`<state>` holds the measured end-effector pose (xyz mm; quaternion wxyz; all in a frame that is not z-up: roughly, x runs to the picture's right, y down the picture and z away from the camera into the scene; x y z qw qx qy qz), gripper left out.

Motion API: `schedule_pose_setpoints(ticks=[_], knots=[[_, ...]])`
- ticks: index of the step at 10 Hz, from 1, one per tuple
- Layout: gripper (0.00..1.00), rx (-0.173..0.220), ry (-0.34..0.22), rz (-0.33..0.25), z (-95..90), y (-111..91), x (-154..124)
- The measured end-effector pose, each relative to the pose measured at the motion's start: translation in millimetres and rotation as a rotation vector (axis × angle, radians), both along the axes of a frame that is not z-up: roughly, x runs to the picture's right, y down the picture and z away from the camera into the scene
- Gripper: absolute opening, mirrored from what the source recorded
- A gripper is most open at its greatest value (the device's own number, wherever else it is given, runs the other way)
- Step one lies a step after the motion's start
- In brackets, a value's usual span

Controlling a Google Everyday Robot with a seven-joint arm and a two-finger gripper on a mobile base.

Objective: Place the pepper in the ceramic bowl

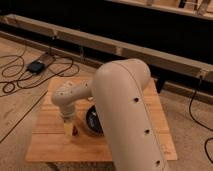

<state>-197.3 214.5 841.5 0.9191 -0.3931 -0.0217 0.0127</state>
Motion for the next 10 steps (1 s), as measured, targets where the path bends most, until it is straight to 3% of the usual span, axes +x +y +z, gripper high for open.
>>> schedule_pose_setpoints(ticks=[7,10], knots=[[0.03,0.043,0.01,0.0,10.0,-17,2],[0.0,0.072,-0.015,0.005,-1.3,-31,-2]])
